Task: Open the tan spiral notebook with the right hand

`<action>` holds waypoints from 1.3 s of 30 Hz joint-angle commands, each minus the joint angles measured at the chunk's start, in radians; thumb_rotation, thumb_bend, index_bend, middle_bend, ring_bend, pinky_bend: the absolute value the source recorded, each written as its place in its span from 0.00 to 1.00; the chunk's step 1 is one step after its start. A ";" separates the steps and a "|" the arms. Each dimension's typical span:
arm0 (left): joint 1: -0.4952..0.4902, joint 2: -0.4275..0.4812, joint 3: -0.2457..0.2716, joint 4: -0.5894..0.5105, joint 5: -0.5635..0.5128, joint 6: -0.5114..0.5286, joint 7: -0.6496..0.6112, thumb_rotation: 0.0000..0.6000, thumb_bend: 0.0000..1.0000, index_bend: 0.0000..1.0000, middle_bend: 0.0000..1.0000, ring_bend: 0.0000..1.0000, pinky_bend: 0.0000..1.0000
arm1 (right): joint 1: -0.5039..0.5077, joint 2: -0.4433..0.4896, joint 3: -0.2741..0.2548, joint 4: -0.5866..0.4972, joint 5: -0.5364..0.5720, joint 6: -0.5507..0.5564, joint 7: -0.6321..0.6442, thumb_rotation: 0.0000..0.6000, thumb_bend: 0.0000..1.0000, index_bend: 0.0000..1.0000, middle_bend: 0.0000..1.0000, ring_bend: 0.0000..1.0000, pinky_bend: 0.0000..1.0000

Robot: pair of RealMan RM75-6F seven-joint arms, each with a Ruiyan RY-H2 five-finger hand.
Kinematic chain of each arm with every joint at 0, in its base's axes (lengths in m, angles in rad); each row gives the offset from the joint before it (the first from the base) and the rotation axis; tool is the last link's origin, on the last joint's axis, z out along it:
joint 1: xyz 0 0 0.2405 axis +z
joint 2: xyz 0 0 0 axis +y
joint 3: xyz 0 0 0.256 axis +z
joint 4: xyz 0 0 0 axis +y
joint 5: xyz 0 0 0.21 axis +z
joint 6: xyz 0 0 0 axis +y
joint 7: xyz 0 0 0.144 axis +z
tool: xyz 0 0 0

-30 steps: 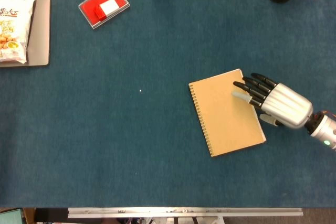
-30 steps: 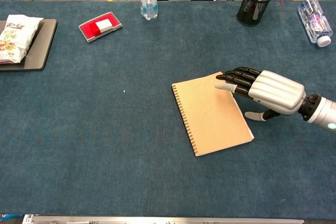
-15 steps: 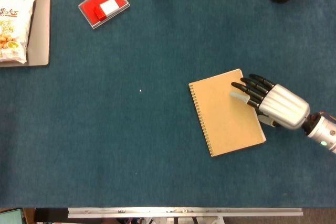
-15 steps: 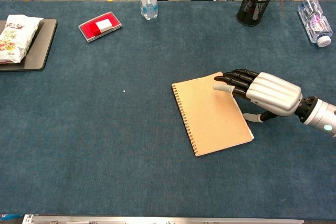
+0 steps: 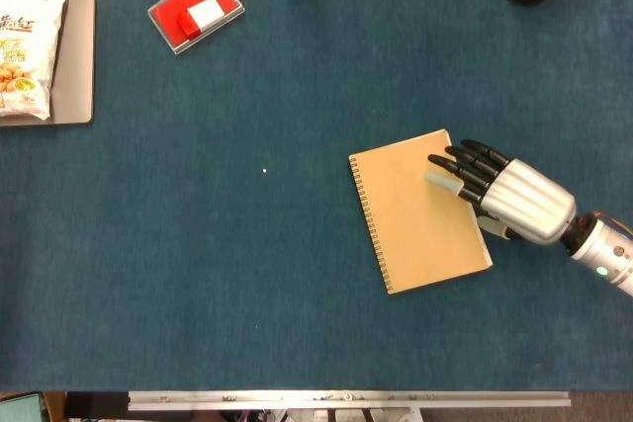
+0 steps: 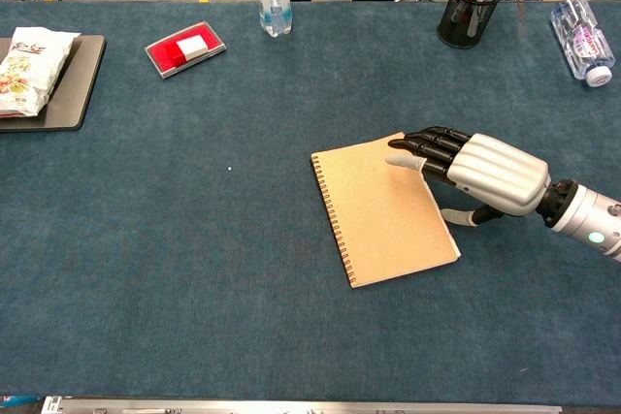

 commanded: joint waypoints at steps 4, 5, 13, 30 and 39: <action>0.000 0.000 0.000 0.000 0.001 0.001 0.001 1.00 0.43 0.44 0.36 0.28 0.45 | 0.000 -0.006 0.006 0.001 0.006 0.019 0.008 1.00 0.23 0.00 0.04 0.00 0.11; 0.000 0.000 0.000 -0.001 0.001 0.000 0.002 1.00 0.43 0.44 0.36 0.28 0.45 | 0.000 -0.008 0.007 0.002 0.007 0.022 0.010 1.00 0.23 0.00 0.04 0.00 0.11; 0.000 0.000 0.000 -0.001 0.000 0.000 0.000 1.00 0.43 0.44 0.36 0.28 0.45 | 0.003 -0.023 0.014 0.007 0.014 0.033 0.021 1.00 0.25 0.00 0.04 0.00 0.11; 0.001 0.003 0.001 -0.002 0.001 0.000 -0.003 1.00 0.43 0.44 0.36 0.28 0.45 | 0.000 -0.045 0.015 0.028 0.024 0.030 0.030 1.00 0.15 0.00 0.05 0.00 0.11; 0.000 0.004 0.001 -0.004 -0.001 -0.004 0.003 1.00 0.43 0.44 0.36 0.28 0.45 | -0.004 -0.055 0.019 0.037 0.032 0.030 0.035 1.00 0.29 0.00 0.06 0.00 0.11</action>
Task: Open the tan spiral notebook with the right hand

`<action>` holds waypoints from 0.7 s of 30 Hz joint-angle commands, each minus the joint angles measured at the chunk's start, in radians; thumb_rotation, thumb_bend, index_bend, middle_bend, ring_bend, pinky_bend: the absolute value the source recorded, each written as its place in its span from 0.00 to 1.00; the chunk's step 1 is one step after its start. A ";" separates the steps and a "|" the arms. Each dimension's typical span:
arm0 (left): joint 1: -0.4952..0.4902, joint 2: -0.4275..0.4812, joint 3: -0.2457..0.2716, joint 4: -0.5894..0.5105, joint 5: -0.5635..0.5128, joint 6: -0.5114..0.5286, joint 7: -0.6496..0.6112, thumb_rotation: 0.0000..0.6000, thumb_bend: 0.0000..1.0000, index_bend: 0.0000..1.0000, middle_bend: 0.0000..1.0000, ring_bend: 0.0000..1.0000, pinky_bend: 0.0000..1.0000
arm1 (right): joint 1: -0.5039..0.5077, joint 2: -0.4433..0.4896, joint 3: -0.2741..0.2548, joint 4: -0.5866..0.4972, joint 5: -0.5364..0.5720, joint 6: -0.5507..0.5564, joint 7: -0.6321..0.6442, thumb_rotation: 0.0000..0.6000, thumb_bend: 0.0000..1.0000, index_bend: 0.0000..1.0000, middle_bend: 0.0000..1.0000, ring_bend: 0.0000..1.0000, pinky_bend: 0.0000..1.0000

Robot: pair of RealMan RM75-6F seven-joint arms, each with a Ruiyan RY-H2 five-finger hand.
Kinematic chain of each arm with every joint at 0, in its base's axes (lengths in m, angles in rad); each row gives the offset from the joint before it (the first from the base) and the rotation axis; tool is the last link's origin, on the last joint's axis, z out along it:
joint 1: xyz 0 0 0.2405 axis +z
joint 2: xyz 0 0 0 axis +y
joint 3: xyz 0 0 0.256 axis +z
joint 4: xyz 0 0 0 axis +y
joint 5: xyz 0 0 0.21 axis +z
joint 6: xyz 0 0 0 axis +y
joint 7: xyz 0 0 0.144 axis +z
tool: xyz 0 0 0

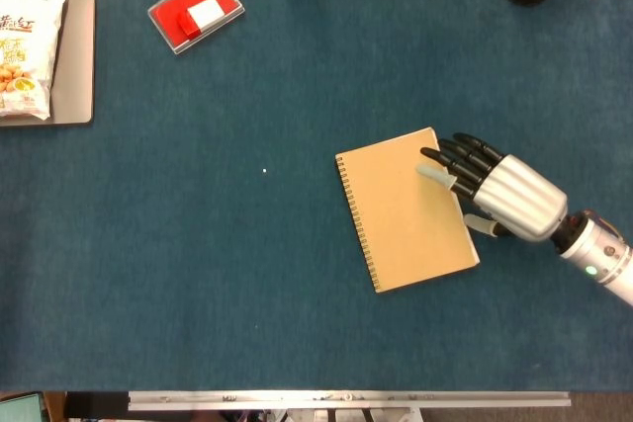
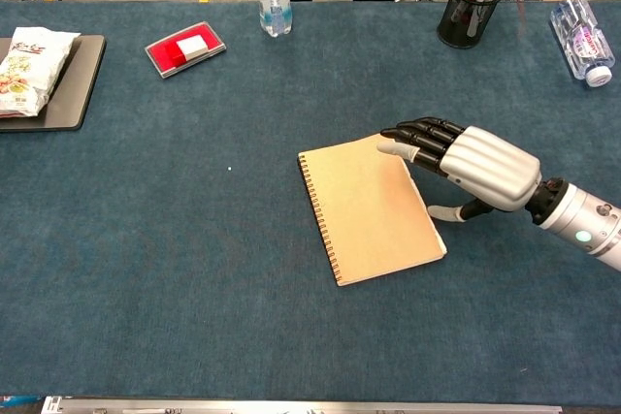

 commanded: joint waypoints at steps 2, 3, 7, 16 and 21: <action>0.001 0.001 0.000 0.000 0.001 0.001 -0.001 1.00 0.43 0.44 0.36 0.28 0.45 | -0.001 -0.004 0.000 0.003 0.001 0.001 0.002 1.00 0.29 0.00 0.06 0.00 0.11; 0.001 0.001 0.000 -0.001 0.001 0.001 -0.001 1.00 0.43 0.44 0.36 0.28 0.45 | -0.001 -0.006 0.000 0.003 0.002 0.001 0.003 1.00 0.29 0.00 0.06 0.00 0.11; 0.001 0.002 0.001 0.000 0.002 0.002 -0.003 1.00 0.43 0.44 0.36 0.28 0.45 | -0.001 -0.008 0.000 0.006 0.003 -0.002 0.007 1.00 0.29 0.00 0.06 0.00 0.11; 0.001 0.001 0.001 -0.001 0.001 0.001 0.001 1.00 0.43 0.44 0.36 0.28 0.45 | -0.002 -0.010 0.000 0.009 0.006 -0.005 0.012 1.00 0.29 0.00 0.06 0.00 0.11; 0.001 0.001 0.000 -0.001 0.001 0.001 0.000 1.00 0.43 0.44 0.36 0.28 0.45 | -0.003 -0.011 -0.003 0.011 0.007 -0.011 0.011 1.00 0.28 0.00 0.06 0.00 0.11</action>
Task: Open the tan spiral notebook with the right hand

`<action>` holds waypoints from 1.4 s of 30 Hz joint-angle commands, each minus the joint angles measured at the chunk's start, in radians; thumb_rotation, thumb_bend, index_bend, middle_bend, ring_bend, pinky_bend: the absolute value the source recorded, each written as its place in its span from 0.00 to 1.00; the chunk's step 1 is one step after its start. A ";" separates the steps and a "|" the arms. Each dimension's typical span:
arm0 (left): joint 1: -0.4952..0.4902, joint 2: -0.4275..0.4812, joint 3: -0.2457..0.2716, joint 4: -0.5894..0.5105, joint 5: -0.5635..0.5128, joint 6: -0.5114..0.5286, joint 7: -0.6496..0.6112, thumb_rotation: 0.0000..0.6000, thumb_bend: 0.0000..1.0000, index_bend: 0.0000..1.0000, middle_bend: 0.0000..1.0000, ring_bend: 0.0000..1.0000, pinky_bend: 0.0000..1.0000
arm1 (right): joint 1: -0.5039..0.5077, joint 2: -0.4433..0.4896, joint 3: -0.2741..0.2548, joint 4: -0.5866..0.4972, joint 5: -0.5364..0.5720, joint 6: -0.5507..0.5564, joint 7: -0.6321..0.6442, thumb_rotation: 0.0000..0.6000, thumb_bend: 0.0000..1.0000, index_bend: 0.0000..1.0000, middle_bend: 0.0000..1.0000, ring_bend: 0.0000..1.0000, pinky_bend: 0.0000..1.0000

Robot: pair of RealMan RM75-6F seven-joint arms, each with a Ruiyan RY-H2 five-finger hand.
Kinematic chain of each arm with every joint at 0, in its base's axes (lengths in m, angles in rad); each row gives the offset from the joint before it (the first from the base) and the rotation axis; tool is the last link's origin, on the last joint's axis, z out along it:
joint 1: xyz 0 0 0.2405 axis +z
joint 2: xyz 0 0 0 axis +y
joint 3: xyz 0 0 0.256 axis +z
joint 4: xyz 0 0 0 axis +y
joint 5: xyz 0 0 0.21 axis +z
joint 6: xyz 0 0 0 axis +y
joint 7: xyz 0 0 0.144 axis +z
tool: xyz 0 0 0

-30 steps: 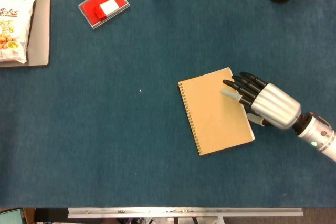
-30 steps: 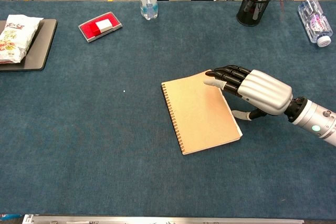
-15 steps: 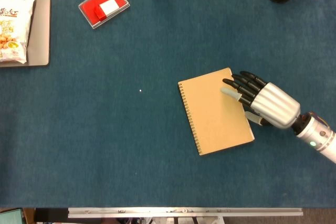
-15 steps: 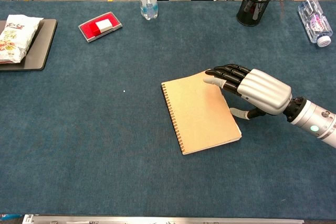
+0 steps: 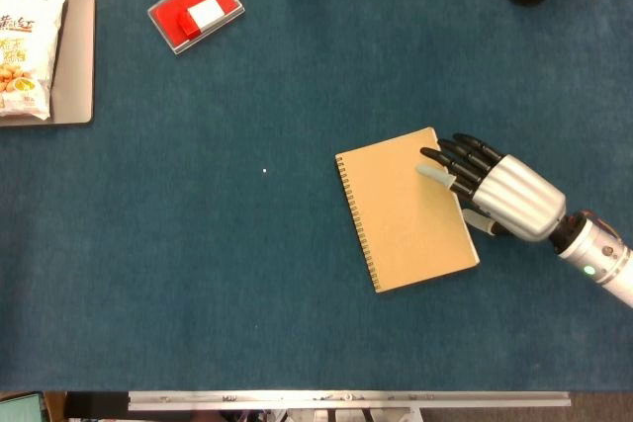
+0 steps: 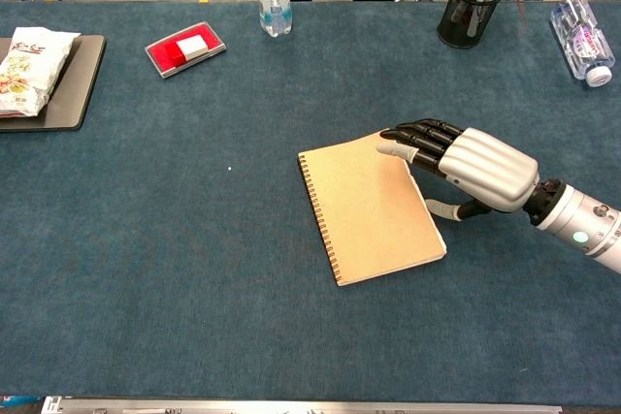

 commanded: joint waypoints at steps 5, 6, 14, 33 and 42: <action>0.000 0.000 0.000 0.000 0.002 0.001 -0.001 1.00 0.43 0.44 0.36 0.28 0.45 | -0.001 -0.005 0.001 0.000 0.003 -0.002 0.005 1.00 0.27 0.00 0.06 0.00 0.11; 0.000 0.000 0.000 0.000 0.001 0.001 -0.001 1.00 0.43 0.44 0.36 0.28 0.45 | -0.001 -0.005 0.001 0.000 0.003 -0.002 0.005 1.00 0.27 0.02 0.06 0.00 0.11; 0.001 0.001 0.000 0.000 0.001 0.001 -0.002 1.00 0.43 0.44 0.36 0.28 0.45 | -0.004 -0.010 0.005 0.001 0.010 -0.005 0.014 1.00 0.28 0.24 0.07 0.00 0.11; 0.001 0.002 0.000 -0.002 -0.001 0.001 -0.003 1.00 0.43 0.44 0.36 0.28 0.45 | -0.005 -0.010 0.010 -0.008 0.018 -0.010 0.020 1.00 0.29 0.51 0.10 0.00 0.11; 0.001 0.002 -0.001 -0.002 -0.001 0.000 -0.002 1.00 0.43 0.44 0.36 0.28 0.45 | -0.006 -0.008 0.013 -0.013 0.022 -0.013 0.022 1.00 0.32 0.53 0.10 0.00 0.11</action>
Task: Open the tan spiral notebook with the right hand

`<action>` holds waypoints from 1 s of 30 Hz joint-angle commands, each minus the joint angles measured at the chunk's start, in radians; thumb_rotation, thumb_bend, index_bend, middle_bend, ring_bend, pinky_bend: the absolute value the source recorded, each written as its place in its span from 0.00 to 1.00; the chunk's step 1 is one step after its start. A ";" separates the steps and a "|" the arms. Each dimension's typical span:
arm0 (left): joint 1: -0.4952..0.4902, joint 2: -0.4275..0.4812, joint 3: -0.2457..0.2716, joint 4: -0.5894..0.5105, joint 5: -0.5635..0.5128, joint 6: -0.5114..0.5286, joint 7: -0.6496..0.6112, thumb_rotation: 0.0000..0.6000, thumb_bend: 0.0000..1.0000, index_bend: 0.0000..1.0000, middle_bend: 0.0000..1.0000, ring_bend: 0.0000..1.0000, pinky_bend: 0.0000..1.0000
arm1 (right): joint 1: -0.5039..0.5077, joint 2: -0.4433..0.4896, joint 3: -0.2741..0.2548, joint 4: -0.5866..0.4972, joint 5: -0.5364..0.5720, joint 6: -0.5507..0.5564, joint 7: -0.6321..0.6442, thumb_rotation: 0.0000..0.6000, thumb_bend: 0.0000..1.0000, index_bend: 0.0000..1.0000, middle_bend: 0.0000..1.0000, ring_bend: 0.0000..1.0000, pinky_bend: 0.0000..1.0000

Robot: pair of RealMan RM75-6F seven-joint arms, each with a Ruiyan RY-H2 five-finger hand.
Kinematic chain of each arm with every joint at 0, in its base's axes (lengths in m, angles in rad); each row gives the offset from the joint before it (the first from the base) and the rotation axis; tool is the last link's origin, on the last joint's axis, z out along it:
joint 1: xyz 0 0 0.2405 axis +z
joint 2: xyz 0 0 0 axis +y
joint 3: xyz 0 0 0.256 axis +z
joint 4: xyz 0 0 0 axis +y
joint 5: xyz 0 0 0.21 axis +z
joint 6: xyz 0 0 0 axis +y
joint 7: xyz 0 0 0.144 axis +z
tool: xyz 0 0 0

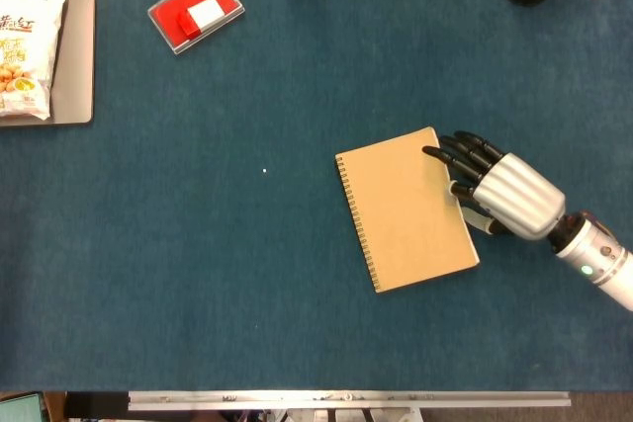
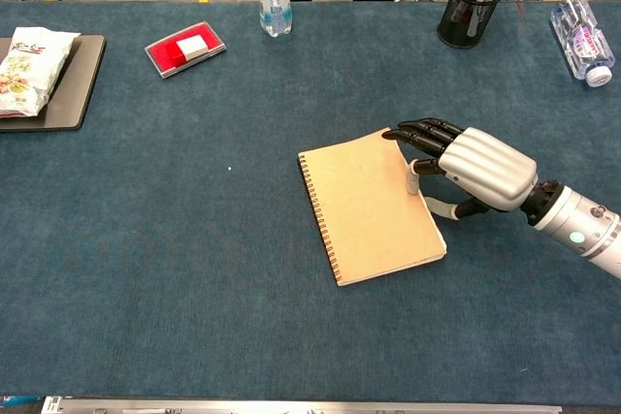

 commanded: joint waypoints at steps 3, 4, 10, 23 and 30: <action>-0.001 -0.001 -0.001 0.001 -0.001 -0.001 -0.001 1.00 0.43 0.44 0.36 0.28 0.45 | 0.000 0.001 0.002 -0.003 0.002 -0.001 0.003 1.00 0.32 0.54 0.11 0.00 0.11; -0.001 0.000 -0.001 0.001 -0.001 -0.001 -0.001 1.00 0.43 0.44 0.36 0.28 0.45 | 0.001 0.001 0.002 -0.004 0.002 -0.001 0.004 1.00 0.32 0.55 0.11 0.00 0.11; 0.000 0.000 -0.001 0.001 -0.001 0.001 0.000 1.00 0.43 0.44 0.36 0.28 0.45 | 0.000 0.004 0.004 -0.010 0.003 0.003 0.008 1.00 0.33 0.58 0.12 0.00 0.11; 0.000 -0.002 -0.001 0.002 -0.003 0.000 0.005 1.00 0.43 0.44 0.36 0.28 0.45 | -0.010 0.044 0.007 -0.037 0.005 0.036 -0.004 1.00 0.34 0.62 0.12 0.00 0.11; -0.001 -0.004 -0.001 0.003 -0.005 -0.002 0.011 1.00 0.43 0.44 0.36 0.28 0.45 | -0.021 0.104 0.009 -0.095 0.000 0.084 -0.034 1.00 0.34 0.63 0.12 0.00 0.11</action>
